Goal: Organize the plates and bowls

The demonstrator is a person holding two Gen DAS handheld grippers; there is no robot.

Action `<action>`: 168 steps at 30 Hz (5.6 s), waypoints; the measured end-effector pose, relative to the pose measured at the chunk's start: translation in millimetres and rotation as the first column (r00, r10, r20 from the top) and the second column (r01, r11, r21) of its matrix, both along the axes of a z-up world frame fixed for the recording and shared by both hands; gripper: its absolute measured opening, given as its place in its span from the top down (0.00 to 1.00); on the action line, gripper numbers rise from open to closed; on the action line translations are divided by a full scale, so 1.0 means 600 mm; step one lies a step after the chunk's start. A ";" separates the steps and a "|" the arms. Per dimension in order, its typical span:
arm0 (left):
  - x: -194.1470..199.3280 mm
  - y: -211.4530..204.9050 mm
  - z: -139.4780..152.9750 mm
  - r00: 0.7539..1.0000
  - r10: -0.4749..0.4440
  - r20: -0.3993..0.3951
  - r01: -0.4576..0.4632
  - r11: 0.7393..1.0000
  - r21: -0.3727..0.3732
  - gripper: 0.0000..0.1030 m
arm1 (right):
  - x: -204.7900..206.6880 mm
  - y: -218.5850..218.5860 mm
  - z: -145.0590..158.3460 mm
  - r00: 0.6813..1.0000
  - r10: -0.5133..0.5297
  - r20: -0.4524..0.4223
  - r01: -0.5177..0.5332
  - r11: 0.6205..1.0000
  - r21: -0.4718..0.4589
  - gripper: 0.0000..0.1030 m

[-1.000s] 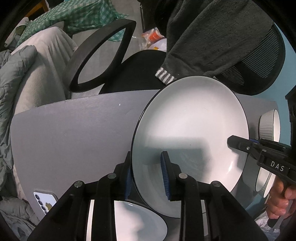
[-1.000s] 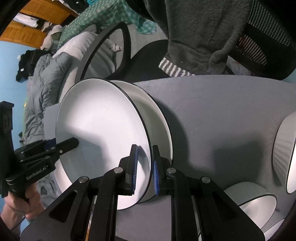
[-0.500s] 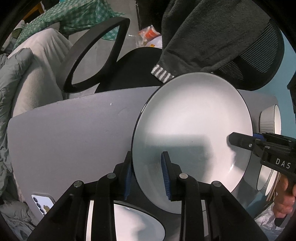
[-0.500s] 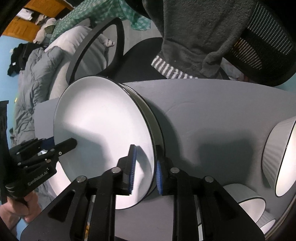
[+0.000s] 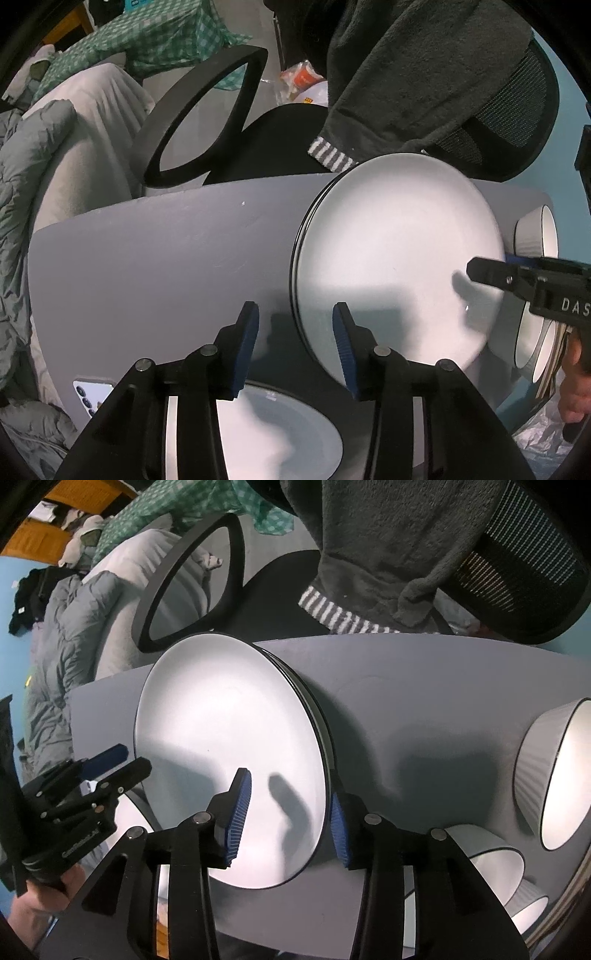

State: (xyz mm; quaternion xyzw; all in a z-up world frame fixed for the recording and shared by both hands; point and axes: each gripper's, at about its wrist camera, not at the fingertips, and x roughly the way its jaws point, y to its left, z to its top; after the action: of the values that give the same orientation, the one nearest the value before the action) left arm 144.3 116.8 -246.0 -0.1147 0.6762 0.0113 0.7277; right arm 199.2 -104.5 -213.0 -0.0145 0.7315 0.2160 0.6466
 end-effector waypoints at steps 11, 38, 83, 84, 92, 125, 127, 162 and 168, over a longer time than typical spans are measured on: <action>-0.058 0.026 0.041 0.997 -0.022 0.079 0.021 1.000 0.017 0.43 | -0.019 -0.001 0.036 0.995 0.032 0.097 -0.026 0.998 -0.057 0.51; -0.252 0.126 0.068 0.995 -0.004 0.104 0.002 1.000 0.018 0.35 | -0.203 0.070 0.084 0.960 0.227 0.165 -0.224 0.974 -0.036 0.48; -0.246 0.164 -0.043 0.996 0.076 -0.048 -0.079 0.994 -0.078 0.77 | -0.259 0.149 -0.046 0.975 0.212 0.059 -0.216 0.975 0.051 0.84; -0.249 0.160 -0.043 0.996 0.075 -0.048 -0.078 0.994 -0.077 0.77 | -0.260 0.147 -0.046 0.976 0.212 0.056 -0.214 0.976 0.048 0.84; -0.281 0.116 -0.046 0.997 0.055 -0.058 -0.061 0.993 -0.102 0.77 | -0.266 0.125 -0.047 0.977 0.212 0.032 -0.213 0.976 0.040 0.85; -0.240 -0.110 -0.046 0.989 -0.129 -0.068 0.115 0.977 -0.182 0.77 | -0.255 -0.108 -0.033 0.999 0.004 0.049 -0.004 1.000 -0.001 0.86; -0.236 -0.112 -0.047 0.989 -0.129 -0.068 0.115 0.977 -0.177 0.77 | -0.254 -0.107 -0.037 0.999 0.000 0.049 0.000 1.000 -0.003 0.86; -0.247 -0.109 -0.064 0.993 -0.029 -0.118 0.008 0.985 -0.172 0.81 | -0.262 -0.145 -0.056 0.999 -0.027 0.022 0.026 0.998 0.053 0.71; -0.245 -0.109 -0.063 0.991 -0.031 -0.127 0.009 0.986 -0.169 0.81 | -0.258 -0.148 -0.059 1.000 -0.012 0.022 0.010 0.998 0.066 0.71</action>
State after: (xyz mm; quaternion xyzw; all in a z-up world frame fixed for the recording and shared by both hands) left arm -2.7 51.6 -283.9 -0.1677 0.7215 -0.0457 0.6703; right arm 44.7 -193.2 -248.7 0.0085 0.7168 0.2364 0.6559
